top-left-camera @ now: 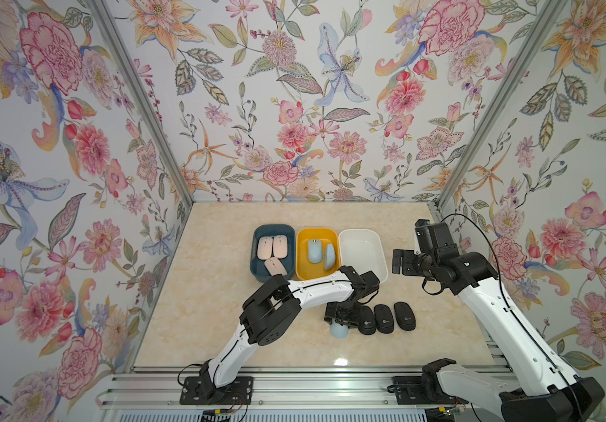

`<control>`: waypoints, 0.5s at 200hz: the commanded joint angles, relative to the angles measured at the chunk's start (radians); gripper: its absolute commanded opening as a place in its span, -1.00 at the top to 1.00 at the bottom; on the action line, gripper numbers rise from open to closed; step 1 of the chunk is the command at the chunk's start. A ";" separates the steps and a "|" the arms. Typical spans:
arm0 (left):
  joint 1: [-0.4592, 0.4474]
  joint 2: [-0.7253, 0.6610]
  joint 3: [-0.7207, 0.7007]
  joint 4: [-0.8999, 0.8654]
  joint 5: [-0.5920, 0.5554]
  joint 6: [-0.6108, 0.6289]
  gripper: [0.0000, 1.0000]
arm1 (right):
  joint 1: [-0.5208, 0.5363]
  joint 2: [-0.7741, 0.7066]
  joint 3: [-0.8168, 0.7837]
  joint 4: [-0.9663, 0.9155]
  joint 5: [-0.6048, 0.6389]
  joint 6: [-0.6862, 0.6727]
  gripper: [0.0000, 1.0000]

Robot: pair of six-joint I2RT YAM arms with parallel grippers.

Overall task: Place the mice by color into the storage box
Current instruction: Pick up the mouse from the center of the board.

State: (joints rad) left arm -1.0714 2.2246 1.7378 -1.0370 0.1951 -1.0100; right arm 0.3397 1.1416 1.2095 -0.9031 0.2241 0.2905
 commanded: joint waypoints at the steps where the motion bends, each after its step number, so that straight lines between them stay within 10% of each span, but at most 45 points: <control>1: 0.026 -0.031 -0.062 -0.003 -0.024 -0.010 -0.15 | -0.004 0.008 -0.005 0.001 0.004 -0.006 -0.98; 100: 0.134 -0.217 0.060 -0.139 -0.089 0.019 -0.12 | -0.005 0.034 0.027 0.003 -0.011 -0.005 -0.98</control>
State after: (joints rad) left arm -0.9714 2.0605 1.7020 -1.1046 0.1558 -1.0134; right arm 0.3397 1.1679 1.2098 -0.9001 0.2165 0.2909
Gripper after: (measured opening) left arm 0.626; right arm 0.990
